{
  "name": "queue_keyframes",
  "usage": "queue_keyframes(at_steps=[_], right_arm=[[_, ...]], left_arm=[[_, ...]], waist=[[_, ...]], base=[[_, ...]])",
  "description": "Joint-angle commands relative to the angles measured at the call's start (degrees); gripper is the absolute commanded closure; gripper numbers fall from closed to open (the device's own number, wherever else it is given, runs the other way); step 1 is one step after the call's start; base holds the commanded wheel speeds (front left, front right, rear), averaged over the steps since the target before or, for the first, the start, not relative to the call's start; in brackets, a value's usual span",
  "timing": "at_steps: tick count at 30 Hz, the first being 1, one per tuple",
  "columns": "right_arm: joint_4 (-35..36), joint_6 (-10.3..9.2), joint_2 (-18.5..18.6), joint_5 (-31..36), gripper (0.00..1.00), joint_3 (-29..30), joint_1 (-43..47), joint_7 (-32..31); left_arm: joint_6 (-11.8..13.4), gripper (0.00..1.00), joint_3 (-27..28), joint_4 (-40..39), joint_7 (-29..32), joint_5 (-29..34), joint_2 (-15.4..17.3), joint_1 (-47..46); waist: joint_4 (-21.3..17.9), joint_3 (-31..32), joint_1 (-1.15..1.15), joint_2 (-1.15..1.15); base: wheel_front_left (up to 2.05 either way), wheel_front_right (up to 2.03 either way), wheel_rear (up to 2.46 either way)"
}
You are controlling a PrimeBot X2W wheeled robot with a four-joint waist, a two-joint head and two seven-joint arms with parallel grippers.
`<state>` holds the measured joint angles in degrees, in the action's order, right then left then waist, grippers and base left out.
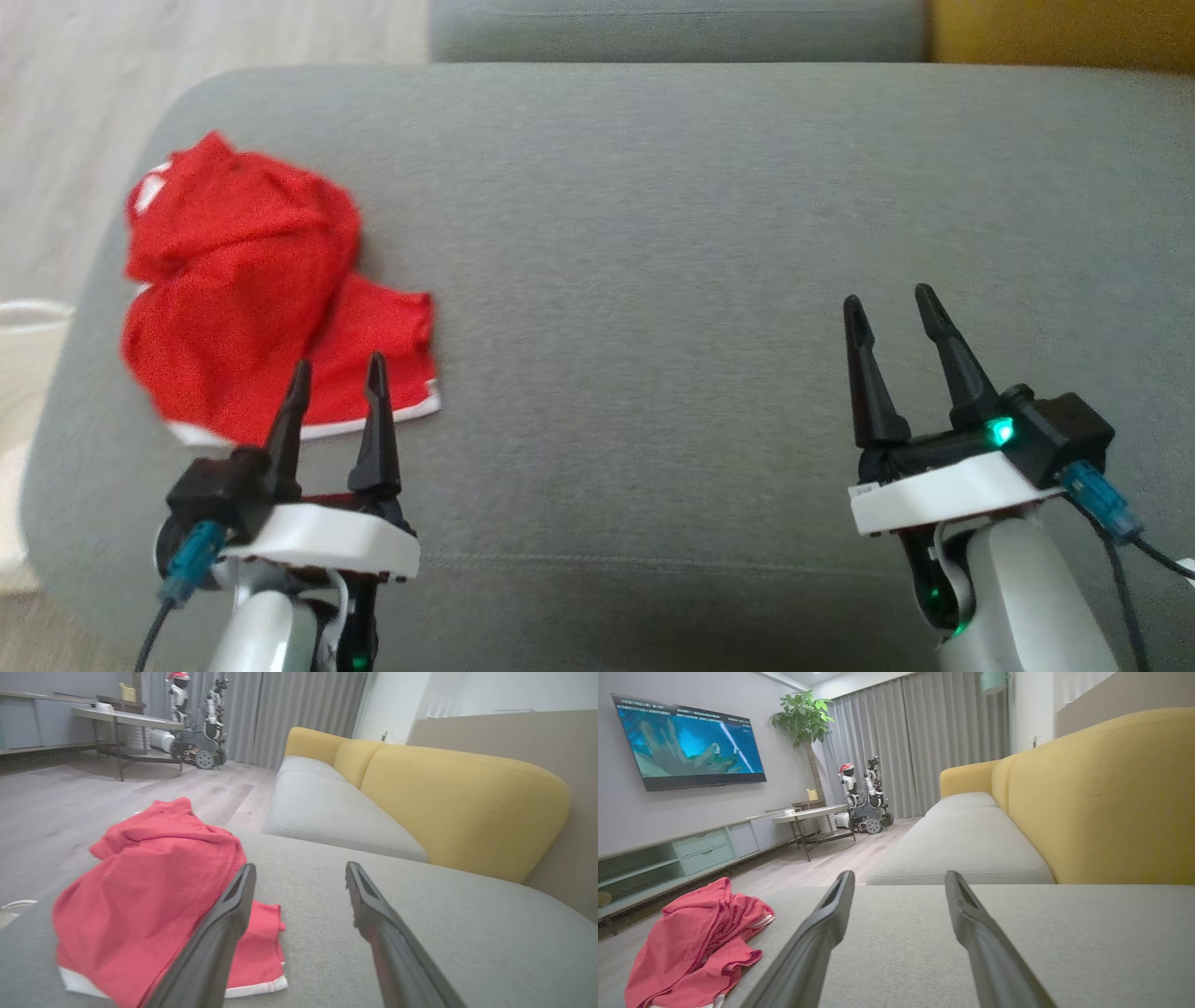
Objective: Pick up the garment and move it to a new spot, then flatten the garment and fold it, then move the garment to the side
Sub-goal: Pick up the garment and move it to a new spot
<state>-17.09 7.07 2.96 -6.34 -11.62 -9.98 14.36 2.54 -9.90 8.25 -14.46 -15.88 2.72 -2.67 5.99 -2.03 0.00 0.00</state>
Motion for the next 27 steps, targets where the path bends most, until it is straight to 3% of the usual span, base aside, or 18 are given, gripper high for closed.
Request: queue_keyframes(at_steps=[1,13,20,27], right_arm=[[1.4,0.42,-0.1,0.2,0.0,-1.7,-2.7,0.6],[0.4,0.42,-0.1,-0.7,0.0,-4.3,-1.9,0.6],[-0.2,0.42,-0.1,-1.5,0.0,-4.8,-1.5,0.6],[-0.5,0.42,-0.1,-2.1,0.0,-5.2,-1.2,0.6]], left_arm=[[0.3,0.0,2.5,-2.8,-0.5,-0.4,0.2,-2.7],[0.7,0.0,4.4,-4.7,-0.5,0.0,0.2,-0.8],[0.6,0.0,4.4,-4.9,-0.5,0.2,0.2,0.4],[0.6,0.0,5.1,-5.2,-0.5,0.3,0.2,0.8]], waist=[[3.7,-0.5,0.0,0.0],[15.8,-0.4,0.0,0.0],[19.0,0.1,0.0,0.0],[19.0,0.2,0.0,0.0]], base=[[0.0,0.0,0.0],[0.0,0.0,0.0],[0.0,0.0,0.0],[0.0,0.0,0.0]])
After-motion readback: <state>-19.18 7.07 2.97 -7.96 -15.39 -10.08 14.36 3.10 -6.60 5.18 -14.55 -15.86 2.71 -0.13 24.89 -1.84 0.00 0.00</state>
